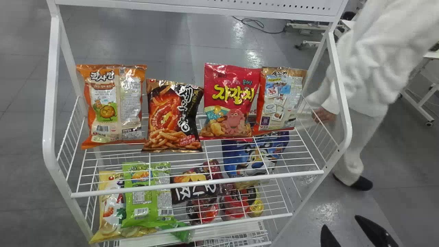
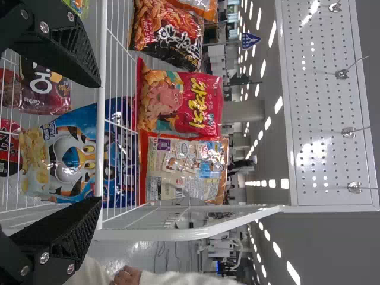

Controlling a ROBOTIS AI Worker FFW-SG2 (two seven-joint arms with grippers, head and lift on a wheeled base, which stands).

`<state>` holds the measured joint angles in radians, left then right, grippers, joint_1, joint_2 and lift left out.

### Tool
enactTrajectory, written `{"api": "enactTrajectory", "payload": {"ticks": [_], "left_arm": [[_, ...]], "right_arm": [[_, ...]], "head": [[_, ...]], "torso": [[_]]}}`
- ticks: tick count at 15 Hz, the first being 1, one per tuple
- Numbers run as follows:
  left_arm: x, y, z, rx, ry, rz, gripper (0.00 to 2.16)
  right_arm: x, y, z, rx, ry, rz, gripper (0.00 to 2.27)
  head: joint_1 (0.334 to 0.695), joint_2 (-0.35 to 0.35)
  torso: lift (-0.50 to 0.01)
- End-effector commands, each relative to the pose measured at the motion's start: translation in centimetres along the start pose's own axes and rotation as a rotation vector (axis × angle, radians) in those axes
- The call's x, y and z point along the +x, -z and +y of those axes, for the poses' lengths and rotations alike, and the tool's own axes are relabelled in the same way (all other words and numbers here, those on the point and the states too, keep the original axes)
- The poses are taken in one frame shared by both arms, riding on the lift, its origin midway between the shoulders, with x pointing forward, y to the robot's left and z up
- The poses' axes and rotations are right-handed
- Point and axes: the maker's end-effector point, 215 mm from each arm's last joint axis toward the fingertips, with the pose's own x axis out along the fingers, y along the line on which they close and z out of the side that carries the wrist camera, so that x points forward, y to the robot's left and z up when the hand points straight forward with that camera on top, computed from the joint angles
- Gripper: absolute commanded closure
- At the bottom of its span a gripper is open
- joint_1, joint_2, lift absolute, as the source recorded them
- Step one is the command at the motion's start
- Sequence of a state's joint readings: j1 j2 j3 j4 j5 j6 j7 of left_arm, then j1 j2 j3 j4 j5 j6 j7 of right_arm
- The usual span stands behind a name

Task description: Hold basket handle with left hand then pick spicy shrimp crackers with right hand and place into basket

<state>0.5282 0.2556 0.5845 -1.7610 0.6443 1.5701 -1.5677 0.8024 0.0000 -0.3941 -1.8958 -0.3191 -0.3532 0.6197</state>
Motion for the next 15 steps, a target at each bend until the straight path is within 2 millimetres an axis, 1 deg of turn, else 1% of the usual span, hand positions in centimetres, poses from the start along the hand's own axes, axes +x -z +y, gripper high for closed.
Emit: {"api": "enactTrajectory", "payload": {"ticks": [1, 2, 3, 4, 6, 9, 11, 12, 15], "left_arm": [[0.0, 0.1, -0.2, -0.004, 0.013, 0.003, 2.15], [0.2, 0.2, -0.2, -0.005, 0.012, 0.011, 2.15], [0.3, 0.2, -0.2, -0.004, 0.013, 0.013, 2.15], [0.4, 0.3, -0.2, -0.004, 0.013, 0.015, 2.15], [0.3, 0.3, -0.2, -0.004, 0.012, 0.016, 2.15], [0.2, 0.5, -0.2, -0.005, 0.008, 0.016, 2.15], [0.2, 0.5, -0.3, -0.002, 0.007, 0.017, 2.15], [0.2, 0.5, -0.3, -0.001, 0.007, 0.018, 2.15], [0.3, 0.5, -0.3, -0.002, 0.007, 0.019, 2.15]], "right_arm": [[0.7, 0.0, 0.8, 0.018, -0.015, 0.001, 0.14], [1.3, 0.2, 1.1, 0.037, -0.024, 0.013, 0.14], [2.5, 0.2, 2.0, 0.062, -0.041, 0.017, 0.14], [3.4, -0.2, 2.8, 0.076, -0.059, 0.015, 0.14], [5.8, -0.9, 4.4, 0.105, -0.093, 0.025, 0.14], [8.9, -1.8, 7.4, 0.137, -0.141, 0.042, 0.14], [10.9, -2.3, 9.4, 0.143, -0.164, 0.053, 0.14], [11.9, -2.6, 10.5, 0.147, -0.182, 0.06, 0.14], [14.8, -3.4, 13.5, 0.128, -0.206, 0.064, 0.14]], "head": [[0.695, -0.188], [0.695, -0.183], [0.695, -0.174], [0.695, -0.166], [0.695, -0.123], [0.695, -0.056], [0.695, -0.009], [0.695, 0.036], [0.695, 0.096]], "torso": [[-0.01], [-0.01], [-0.01], [-0.01], [-0.01], [-0.01], [-0.01], [-0.01], [-0.01]]}}
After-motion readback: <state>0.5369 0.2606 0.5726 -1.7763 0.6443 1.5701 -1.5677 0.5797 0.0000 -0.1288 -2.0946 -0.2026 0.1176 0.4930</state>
